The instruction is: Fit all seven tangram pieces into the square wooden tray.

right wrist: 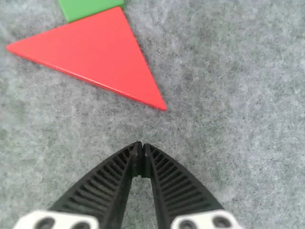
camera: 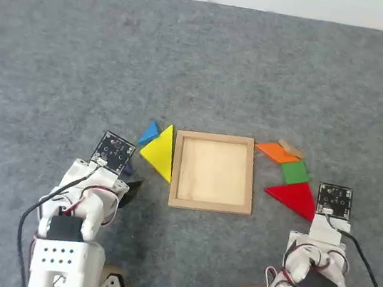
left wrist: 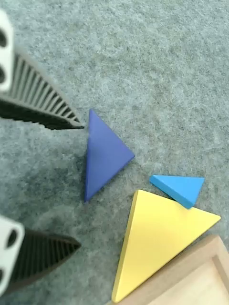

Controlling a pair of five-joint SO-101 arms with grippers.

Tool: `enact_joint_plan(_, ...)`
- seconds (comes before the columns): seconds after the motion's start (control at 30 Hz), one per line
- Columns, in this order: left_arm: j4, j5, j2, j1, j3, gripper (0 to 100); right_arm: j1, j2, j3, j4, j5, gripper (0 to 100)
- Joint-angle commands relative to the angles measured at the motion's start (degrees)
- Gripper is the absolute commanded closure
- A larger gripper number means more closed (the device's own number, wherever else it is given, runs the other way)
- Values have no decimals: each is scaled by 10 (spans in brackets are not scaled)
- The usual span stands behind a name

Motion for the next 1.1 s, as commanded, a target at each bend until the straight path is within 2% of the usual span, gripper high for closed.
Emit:
enact_joint_plan(0.0,-12,-6,-6,3,-6,665,7,-7,10,3,-2,991)
enact_joint_plan(0.97,-12,-6,-6,3,-6,665,7,-7,10,2,-1,990)
enact_joint_plan(1.07,-12,-6,-6,3,-6,665,1,-7,9,-43,2,990)
